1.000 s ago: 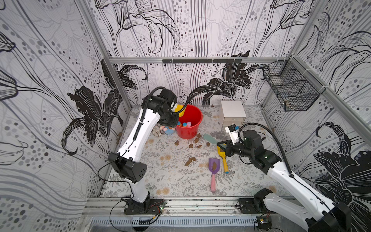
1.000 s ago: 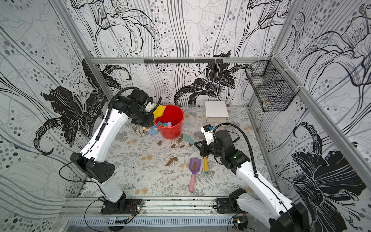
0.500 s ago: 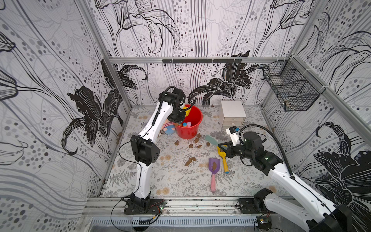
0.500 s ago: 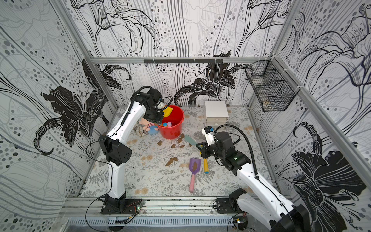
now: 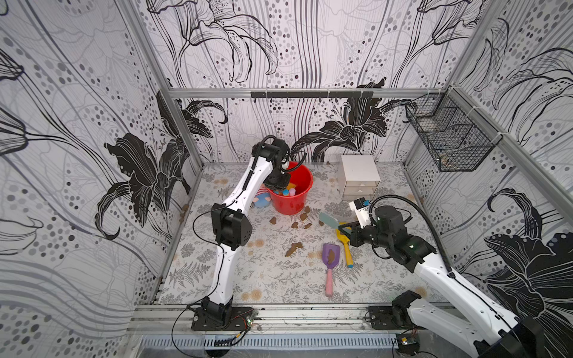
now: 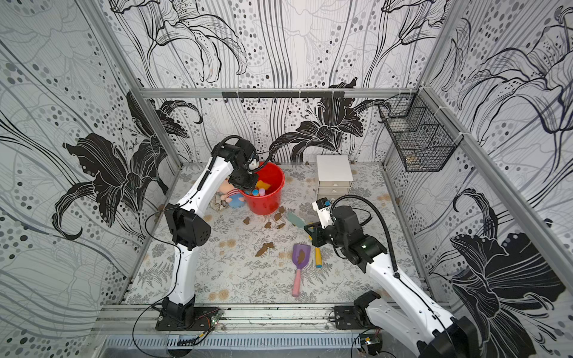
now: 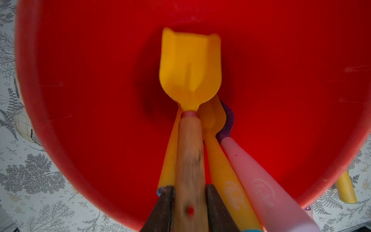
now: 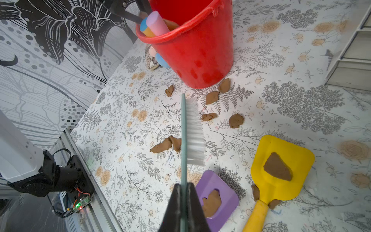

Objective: Brush the soil off the hand trowel and place it into the bucket
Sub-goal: Place the hand trowel in the bucket, then pick up the hand trowel from the center of the board.

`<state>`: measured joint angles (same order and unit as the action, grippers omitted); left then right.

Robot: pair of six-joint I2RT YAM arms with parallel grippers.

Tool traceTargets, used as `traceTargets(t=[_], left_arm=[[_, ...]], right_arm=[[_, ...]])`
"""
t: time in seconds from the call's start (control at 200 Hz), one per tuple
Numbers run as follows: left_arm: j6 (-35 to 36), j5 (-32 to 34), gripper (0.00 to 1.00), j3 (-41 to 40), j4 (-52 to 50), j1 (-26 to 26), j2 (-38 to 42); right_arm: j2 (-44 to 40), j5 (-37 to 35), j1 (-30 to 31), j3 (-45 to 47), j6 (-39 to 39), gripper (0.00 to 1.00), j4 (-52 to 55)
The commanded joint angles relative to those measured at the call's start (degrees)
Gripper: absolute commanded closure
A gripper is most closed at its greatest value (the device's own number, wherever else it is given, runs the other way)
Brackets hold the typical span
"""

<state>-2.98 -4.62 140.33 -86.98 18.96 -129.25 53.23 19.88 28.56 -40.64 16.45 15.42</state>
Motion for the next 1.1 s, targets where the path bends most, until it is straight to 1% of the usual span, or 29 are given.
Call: traceTargets(t=[0.0,0.215,0.335,0.501,0.576,0.631,0.666,0.771,0.871,0.961,1.016,1.091], left_arm=[[1.12,-0.58,0.67,1.61,0.61,-0.39,-0.54],[1.17,-0.04,0.64,1.98,0.85,-0.35,-0.81],[0.75,-0.09,0.62,2.96,1.45,-0.33,0.62],[-1.24,-0.40,0.58,2.60,3.97,-0.31,5.89],[-2.91,-1.06,0.56,0.40,6.18,-0.32,9.67],[-4.75,-2.19,0.54,-3.46,8.63,-0.22,13.66],[-6.27,-3.06,0.54,-7.38,11.00,-0.07,17.21],[-11.15,-5.37,0.51,-23.12,21.44,2.21,28.83],[-16.40,-5.62,0.49,-37.09,30.01,6.26,38.61],[-22.90,-4.31,0.48,-49.27,37.63,11.72,45.65],[-25.89,-3.07,0.47,-55.16,40.12,15.80,48.38],[-30.29,3.21,0.46,-60.77,41.71,22.87,50.81]], right_arm=[[0.19,-0.46,-0.26,0.92,-0.81,1.00,-0.75],[0.98,-0.47,-0.26,1.17,-0.99,1.00,-1.18],[1.56,-0.72,-0.26,1.23,-1.06,1.00,-1.23],[3.06,-1.16,-0.26,1.18,-1.15,1.00,-1.76],[3.85,-1.18,-0.26,1.34,-1.24,1.00,-2.10],[4.41,-1.37,-0.25,1.68,-0.96,1.00,-2.71],[4.81,-1.65,-0.26,1.88,-0.98,1.00,-3.15],[6.11,-2.39,-0.51,2.41,-0.65,1.00,-4.72],[7.74,-1.88,-1.52,2.34,-0.12,1.00,-6.51],[9.15,-1.37,-2.85,1.90,-0.15,1.00,-7.39],[9.65,-1.08,-3.97,1.54,-0.26,1.00,-7.59],[9.63,-1.03,-5.62,1.49,-0.03,1.00,-8.50]])
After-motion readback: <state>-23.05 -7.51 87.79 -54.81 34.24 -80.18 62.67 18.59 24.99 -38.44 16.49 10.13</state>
